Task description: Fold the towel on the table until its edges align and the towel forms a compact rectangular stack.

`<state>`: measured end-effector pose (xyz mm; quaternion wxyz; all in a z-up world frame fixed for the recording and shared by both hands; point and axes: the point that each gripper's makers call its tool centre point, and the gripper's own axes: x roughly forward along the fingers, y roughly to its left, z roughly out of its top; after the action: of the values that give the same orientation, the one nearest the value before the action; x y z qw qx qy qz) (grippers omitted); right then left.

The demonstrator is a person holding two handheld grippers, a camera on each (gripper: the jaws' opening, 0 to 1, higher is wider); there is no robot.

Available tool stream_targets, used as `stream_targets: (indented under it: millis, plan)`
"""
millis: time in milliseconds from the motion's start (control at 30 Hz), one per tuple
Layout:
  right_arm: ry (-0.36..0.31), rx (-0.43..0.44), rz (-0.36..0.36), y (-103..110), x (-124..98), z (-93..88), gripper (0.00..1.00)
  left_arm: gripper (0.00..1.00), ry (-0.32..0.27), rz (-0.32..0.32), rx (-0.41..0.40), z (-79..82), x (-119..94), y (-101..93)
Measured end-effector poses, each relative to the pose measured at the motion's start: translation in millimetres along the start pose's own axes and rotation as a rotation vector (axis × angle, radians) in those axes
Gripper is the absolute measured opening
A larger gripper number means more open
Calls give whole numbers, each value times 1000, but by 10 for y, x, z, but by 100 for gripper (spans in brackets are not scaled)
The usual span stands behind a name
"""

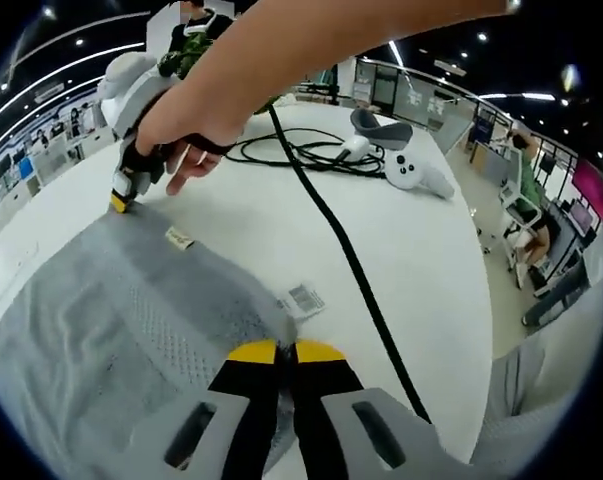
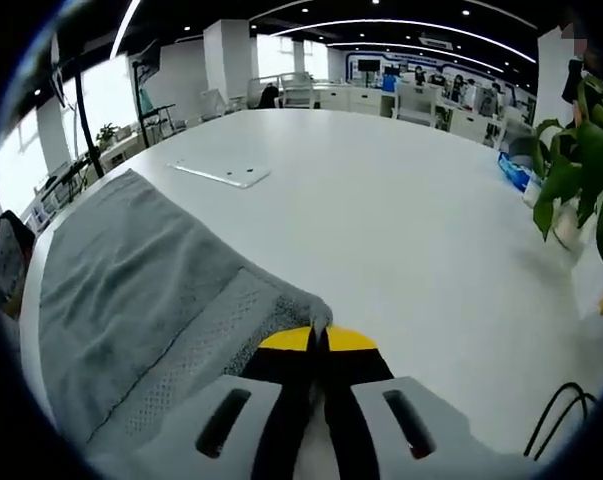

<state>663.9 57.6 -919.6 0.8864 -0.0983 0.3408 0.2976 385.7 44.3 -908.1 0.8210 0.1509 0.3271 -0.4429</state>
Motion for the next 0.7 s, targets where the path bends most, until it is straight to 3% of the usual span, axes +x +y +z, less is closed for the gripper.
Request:
stream_targets:
  millis: [367, 567, 700]
  plan:
    - [-10, 45, -45, -341, -410, -200, 0, 3, -99, -60, -72, 413, 68, -381]
    - [-25, 63, -75, -522, -689, -192, 0, 3, -147, -80, -101, 587, 65, -520]
    - [-41, 67, -87, -553, -809, -98, 0, 3, -176, -64, -85, 676, -31, -484]
